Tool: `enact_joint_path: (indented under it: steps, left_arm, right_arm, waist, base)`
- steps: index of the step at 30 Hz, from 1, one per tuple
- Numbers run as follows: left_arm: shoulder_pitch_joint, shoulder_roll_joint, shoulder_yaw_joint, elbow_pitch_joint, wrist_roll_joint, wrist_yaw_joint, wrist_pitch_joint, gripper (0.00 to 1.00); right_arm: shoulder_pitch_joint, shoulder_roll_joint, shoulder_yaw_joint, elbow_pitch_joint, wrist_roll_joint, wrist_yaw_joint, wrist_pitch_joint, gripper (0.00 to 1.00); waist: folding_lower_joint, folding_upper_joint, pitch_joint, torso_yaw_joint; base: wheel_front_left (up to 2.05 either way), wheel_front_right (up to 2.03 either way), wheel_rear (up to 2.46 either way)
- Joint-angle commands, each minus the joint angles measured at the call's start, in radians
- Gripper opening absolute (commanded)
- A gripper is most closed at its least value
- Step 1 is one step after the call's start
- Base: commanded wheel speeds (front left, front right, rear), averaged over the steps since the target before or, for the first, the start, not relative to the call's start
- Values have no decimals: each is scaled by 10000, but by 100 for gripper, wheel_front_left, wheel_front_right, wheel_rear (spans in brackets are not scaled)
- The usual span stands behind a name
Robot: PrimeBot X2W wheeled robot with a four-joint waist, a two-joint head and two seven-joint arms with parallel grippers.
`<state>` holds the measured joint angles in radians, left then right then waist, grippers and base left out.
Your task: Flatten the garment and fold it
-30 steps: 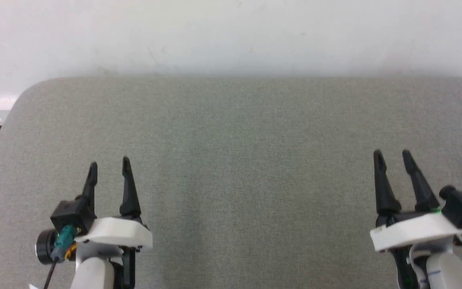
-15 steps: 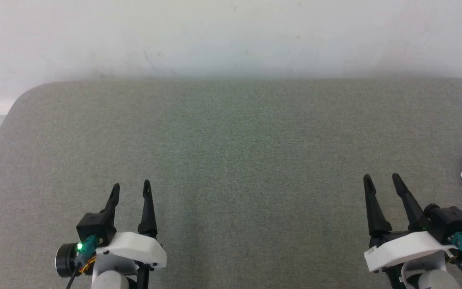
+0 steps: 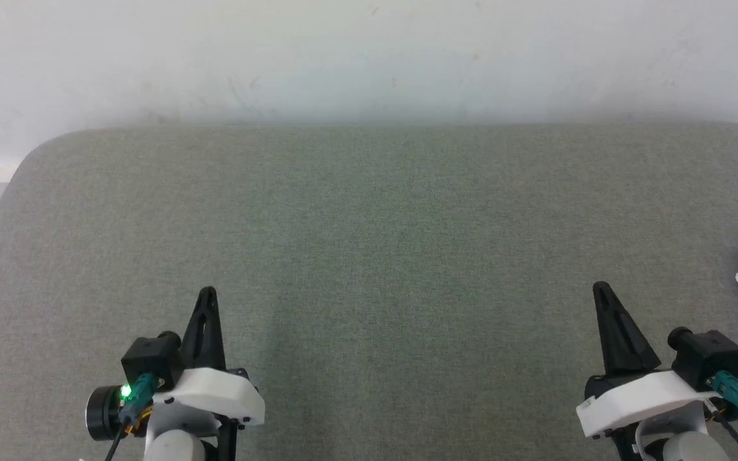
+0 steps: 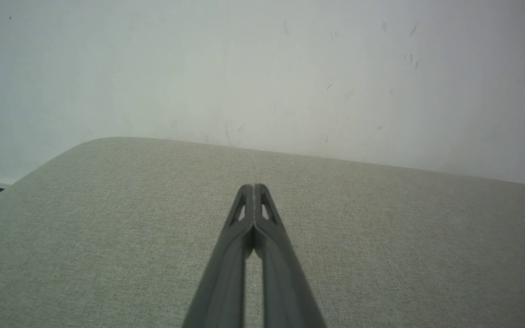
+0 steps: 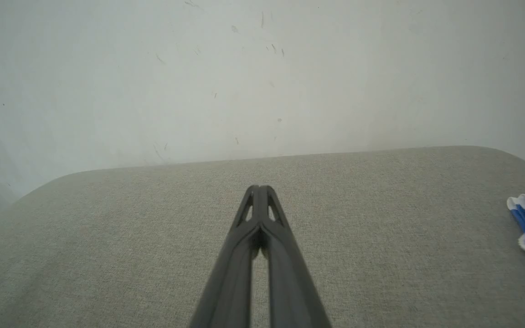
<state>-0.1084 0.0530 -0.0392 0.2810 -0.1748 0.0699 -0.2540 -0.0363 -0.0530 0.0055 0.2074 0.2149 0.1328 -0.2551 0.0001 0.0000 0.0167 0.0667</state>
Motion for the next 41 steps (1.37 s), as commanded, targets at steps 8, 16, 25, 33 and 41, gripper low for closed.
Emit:
enact_joint_path:
  steps: [8, 16, 25, 33, 41]
  left_arm:
    - [89, -2, 32, -228, 144, -58, 195, 0]
    - [159, -4, 57, -408, 256, -102, 359, 0]
    - [237, -6, 86, -611, 382, -153, 543, 0]
    - [306, -8, 111, -790, 493, -197, 706, 0]
    - [375, -10, 136, -970, 605, -242, 869, 0]
  right_arm:
    - [30, 2, -5, -164, -175, -2, 203, 0]
    - [53, 4, -8, -297, -313, -3, 367, 0]
    - [79, 6, -12, -447, -468, -5, 551, 0]
    - [102, 8, -15, -580, -605, -6, 715, 0]
    - [126, 10, -19, -713, -743, -7, 878, 0]
  waist:
    - [0, 0, -12, -45]
    - [0, 0, -23, -88]
    - [0, 0, -35, -137]
    - [0, 0, -46, -180]
    - [0, 0, -56, -224]
  base:
    - [0, 0, 0]
    - [0, 0, 0]
    - [0, 0, 0]
    - [0, 0, 0]
    - [0, 0, 0]
